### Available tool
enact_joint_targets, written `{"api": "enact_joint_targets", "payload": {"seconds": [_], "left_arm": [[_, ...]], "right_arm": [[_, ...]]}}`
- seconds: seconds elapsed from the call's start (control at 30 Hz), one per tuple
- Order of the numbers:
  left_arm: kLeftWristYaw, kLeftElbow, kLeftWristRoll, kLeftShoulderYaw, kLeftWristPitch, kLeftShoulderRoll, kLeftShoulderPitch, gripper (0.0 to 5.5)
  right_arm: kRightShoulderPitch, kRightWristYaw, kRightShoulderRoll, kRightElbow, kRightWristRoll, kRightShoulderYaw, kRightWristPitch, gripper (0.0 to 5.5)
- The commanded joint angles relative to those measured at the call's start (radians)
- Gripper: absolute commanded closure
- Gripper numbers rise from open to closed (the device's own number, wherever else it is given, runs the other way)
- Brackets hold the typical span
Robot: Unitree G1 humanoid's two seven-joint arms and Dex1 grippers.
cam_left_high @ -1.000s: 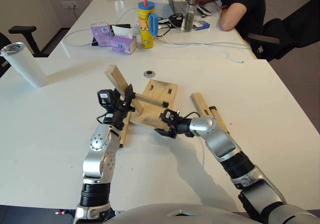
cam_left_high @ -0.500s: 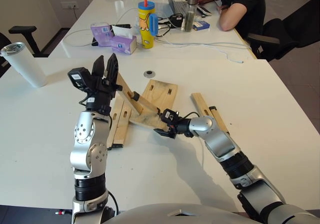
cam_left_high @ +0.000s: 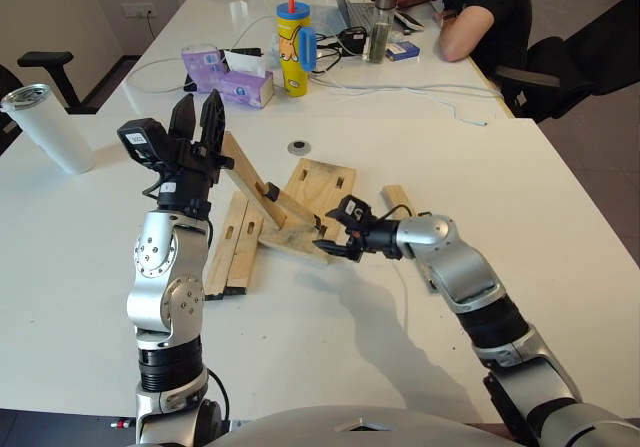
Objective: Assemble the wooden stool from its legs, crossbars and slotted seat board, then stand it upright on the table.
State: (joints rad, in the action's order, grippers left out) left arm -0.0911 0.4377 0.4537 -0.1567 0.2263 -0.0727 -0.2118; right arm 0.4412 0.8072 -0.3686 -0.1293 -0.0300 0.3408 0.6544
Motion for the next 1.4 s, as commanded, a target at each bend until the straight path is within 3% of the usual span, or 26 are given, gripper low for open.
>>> {"api": "enact_joint_targets", "payload": {"seconds": [0.03, 0.43, 0.7, 1.1, 1.4], "left_arm": [[0.001, -0.006, 0.001, 0.000, 0.007, -0.006, -0.020, 3.39], [-0.005, -0.024, -0.001, 0.008, -0.002, -0.001, -0.038, 3.39], [-0.005, -0.027, -0.003, 0.015, -0.008, 0.005, -0.039, 3.39], [-0.005, -0.031, -0.005, 0.019, -0.011, 0.008, -0.041, 3.34], [-0.015, -0.013, 0.022, 0.013, 0.002, 0.002, -0.045, 3.34]], "right_arm": [[0.048, -0.033, 0.008, 0.058, 0.023, 0.012, -0.032, 2.13], [0.202, -0.053, 0.104, 0.372, 0.110, 0.097, -0.177, 2.13], [0.223, 0.007, 0.133, 0.424, 0.088, 0.100, -0.166, 2.13], [0.233, 0.020, 0.149, 0.437, 0.070, 0.066, -0.141, 4.17], [0.236, -0.010, 0.104, 0.362, 0.077, 0.004, -0.142, 4.18]]}}
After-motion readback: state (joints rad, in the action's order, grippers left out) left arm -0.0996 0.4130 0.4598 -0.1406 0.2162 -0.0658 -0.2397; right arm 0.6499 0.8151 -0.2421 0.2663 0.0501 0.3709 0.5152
